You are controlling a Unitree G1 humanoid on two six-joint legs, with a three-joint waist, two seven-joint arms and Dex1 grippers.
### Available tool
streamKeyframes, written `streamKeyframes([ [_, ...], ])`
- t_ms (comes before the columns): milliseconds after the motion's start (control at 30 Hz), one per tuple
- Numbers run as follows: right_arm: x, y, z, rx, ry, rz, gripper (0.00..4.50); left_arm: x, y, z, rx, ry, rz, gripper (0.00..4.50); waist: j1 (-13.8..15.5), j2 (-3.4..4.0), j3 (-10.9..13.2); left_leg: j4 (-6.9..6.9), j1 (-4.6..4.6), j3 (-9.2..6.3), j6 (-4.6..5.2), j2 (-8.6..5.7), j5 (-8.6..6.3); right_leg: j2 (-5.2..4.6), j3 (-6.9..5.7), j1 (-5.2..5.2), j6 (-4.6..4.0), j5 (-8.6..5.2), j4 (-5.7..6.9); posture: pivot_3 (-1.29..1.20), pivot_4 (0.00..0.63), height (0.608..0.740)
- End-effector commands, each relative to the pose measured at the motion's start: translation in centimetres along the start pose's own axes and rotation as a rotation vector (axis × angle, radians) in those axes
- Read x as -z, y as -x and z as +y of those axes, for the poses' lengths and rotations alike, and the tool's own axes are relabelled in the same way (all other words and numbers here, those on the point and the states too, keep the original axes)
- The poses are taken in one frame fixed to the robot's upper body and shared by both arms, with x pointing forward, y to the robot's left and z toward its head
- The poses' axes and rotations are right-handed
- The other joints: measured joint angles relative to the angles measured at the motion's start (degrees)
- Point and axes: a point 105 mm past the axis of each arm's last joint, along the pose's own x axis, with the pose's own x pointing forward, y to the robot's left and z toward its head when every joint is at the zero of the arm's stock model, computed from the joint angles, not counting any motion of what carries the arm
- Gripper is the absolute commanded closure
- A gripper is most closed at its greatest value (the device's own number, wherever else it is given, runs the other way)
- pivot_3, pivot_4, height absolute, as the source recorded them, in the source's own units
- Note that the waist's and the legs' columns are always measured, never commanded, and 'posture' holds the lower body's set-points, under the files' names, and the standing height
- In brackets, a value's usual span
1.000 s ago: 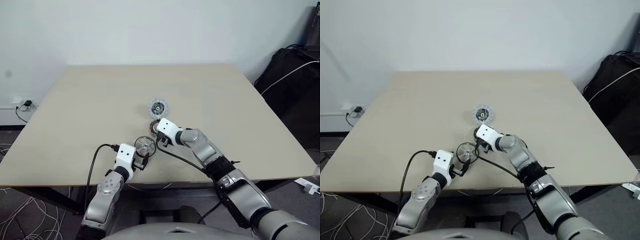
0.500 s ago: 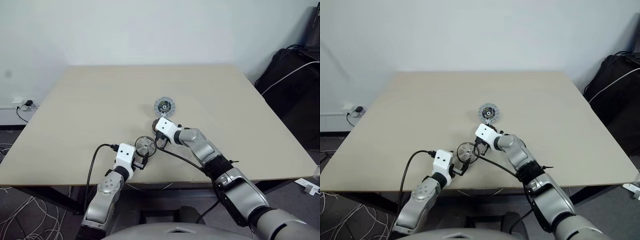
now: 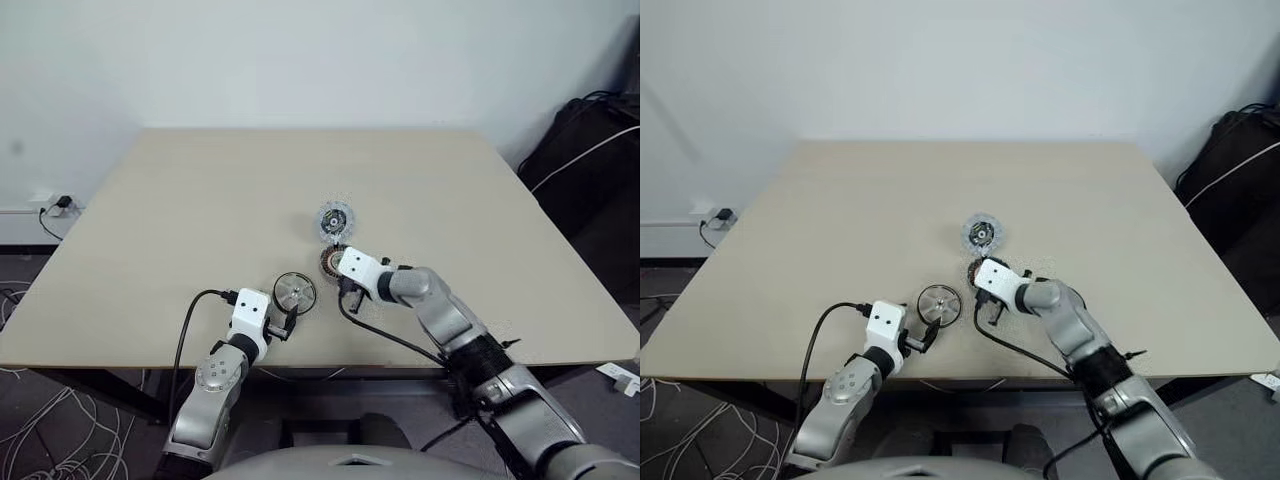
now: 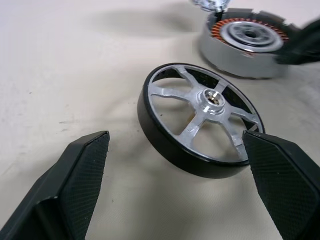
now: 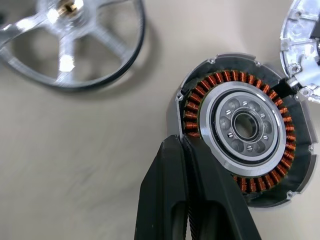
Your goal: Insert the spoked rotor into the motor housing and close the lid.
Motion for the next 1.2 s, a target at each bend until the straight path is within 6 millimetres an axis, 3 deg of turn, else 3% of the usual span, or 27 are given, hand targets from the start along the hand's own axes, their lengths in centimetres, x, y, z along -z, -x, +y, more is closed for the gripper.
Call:
streamKeyframes([
  [33, -0.8, 1.2, 0.3, 0.012, 0.015, -0.03, 4.48, -1.2, -0.1, -0.1, 0.005, -0.002, -0.051, 0.0, 0.17, -0.01, 0.01, 0.0, 0.01, 0.0, 0.0, 0.0, 0.0, 0.0, -0.01, 0.01, 0.0, 0.0, 0.01, 0.0, 0.0, 0.74],
  [400, 0.3, 3.4, 3.5, 0.004, -0.102, -0.018, 4.48, -0.9, -0.1, -0.6, 0.026, 0.005, -0.037, 0.0, 0.8, -0.25, 0.15, 0.06, 0.01, -0.02, 0.01, 0.01, 0.0, 0.04, -0.11, 0.06, 0.04, -0.02, -0.01, 0.0, 0.0, 0.74],
  [700, -0.8, 3.3, 3.7, 0.043, -0.148, -0.067, 4.48, -0.8, -0.4, -1.0, 0.041, 0.008, -0.037, 0.0, 0.8, -0.41, 0.25, 0.09, 0.01, -0.02, 0.01, 0.01, 0.0, 0.07, -0.13, 0.08, 0.05, -0.03, 0.0, 0.0, 0.0, 0.74],
  [800, -2.2, 2.9, 3.1, 0.094, -0.183, -0.14, 3.83, -1.0, -0.4, -0.8, 0.04, 0.002, -0.042, 0.0, 0.53, -0.47, 0.29, 0.1, 0.02, -0.03, 0.01, 0.04, 0.0, 0.11, -0.13, 0.07, 0.05, -0.03, 0.02, 0.0, 0.0, 0.74],
  [900, -3.4, 3.2, 2.6, 0.122, -0.24, -0.218, 2.87, -1.5, -0.2, -0.3, 0.018, -0.017, -0.072, 0.0, 0.53, -0.46, 0.29, 0.1, 0.03, -0.05, 0.01, 0.05, 0.0, 0.13, -0.14, 0.08, 0.06, -0.03, 0.04, 0.0, 0.0, 0.74],
  [1067, -4.5, 4.8, 1.6, 0.182, -0.318, -0.331, 2.87, -2.6, 0.4, 0.9, -0.05, 0.052, -0.159, 0.0, 0.77, -0.47, 0.29, 0.19, 0.0, -0.04, 0.02, 0.02, -0.01, 0.06, -0.13, 0.13, 0.08, -0.01, 0.01, 0.0, 0.0, 0.74],
  [1200, -4.4, 5.9, 1.2, 0.249, -0.387, -0.372, 2.87, -2.7, 0.6, 1.2, -0.045, 0.303, -0.157, 0.0, 0.76, -0.48, 0.29, 0.18, -0.01, -0.04, 0.03, 0.04, -0.02, 0.06, -0.11, 0.11, 0.08, -0.01, 0.01, 0.0, 0.0, 0.74],
])
